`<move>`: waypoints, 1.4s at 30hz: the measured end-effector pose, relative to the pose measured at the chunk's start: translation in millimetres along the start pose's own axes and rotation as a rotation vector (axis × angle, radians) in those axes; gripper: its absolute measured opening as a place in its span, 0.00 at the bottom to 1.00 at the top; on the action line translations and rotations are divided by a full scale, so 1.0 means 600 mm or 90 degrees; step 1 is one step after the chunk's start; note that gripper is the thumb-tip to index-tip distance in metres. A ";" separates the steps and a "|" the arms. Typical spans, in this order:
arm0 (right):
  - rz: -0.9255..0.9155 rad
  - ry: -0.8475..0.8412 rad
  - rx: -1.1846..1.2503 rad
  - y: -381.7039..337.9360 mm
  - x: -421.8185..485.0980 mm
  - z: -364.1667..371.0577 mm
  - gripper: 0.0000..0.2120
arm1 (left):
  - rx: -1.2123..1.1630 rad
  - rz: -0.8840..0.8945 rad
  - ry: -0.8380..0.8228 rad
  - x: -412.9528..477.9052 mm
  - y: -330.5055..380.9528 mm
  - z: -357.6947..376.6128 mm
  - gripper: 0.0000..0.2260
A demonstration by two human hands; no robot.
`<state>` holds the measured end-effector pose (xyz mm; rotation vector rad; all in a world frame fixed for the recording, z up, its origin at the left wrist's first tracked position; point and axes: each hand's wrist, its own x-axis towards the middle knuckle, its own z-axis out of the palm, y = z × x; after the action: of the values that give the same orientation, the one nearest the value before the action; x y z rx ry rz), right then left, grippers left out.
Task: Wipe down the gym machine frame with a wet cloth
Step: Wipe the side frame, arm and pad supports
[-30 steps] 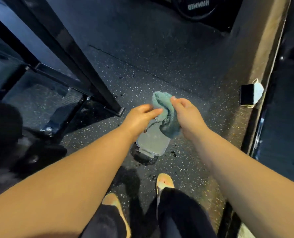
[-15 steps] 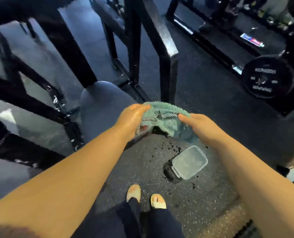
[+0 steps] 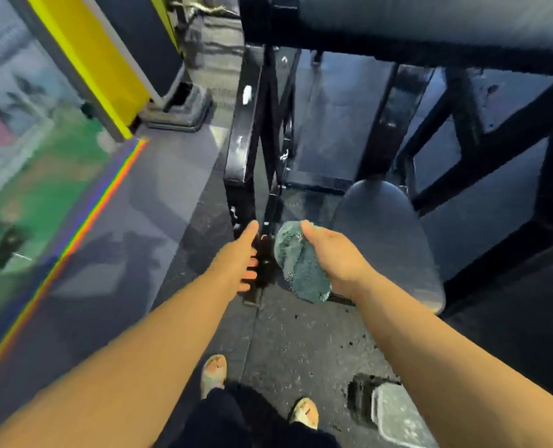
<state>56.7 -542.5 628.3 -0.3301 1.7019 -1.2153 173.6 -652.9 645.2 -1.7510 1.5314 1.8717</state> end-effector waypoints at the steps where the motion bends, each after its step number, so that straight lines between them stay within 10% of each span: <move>1: 0.009 0.009 0.003 -0.007 0.013 0.020 0.42 | -0.030 -0.041 -0.064 -0.001 0.000 -0.009 0.31; 8: 0.018 0.091 -0.121 -0.084 0.084 0.128 0.34 | -0.204 0.115 -0.027 0.060 0.024 -0.121 0.07; 15: -0.095 0.169 -0.059 -0.123 0.130 0.196 0.12 | 0.047 0.393 0.110 0.111 0.083 -0.234 0.05; 20: -0.032 0.175 0.050 -0.149 0.152 0.215 0.08 | 0.340 0.485 -0.039 0.128 0.130 -0.299 0.10; 28: -0.053 0.023 -0.270 -0.167 0.166 0.149 0.05 | 0.503 0.565 -0.077 0.134 0.194 -0.296 0.09; 35: -0.065 0.379 -0.014 -0.185 0.187 0.079 0.18 | 0.371 0.563 -0.082 0.138 0.252 -0.236 0.11; 39: -0.126 0.083 0.287 -0.174 0.197 0.148 0.27 | 0.307 0.552 -0.163 0.145 0.283 -0.174 0.09; 42: -0.070 0.080 0.530 -0.188 0.220 0.175 0.24 | 0.308 0.512 -0.180 0.164 0.301 -0.152 0.13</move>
<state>45.7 -744.4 647.6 0.1682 1.1434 -1.9274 77.4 -852.7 683.2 -0.6623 2.4983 1.6697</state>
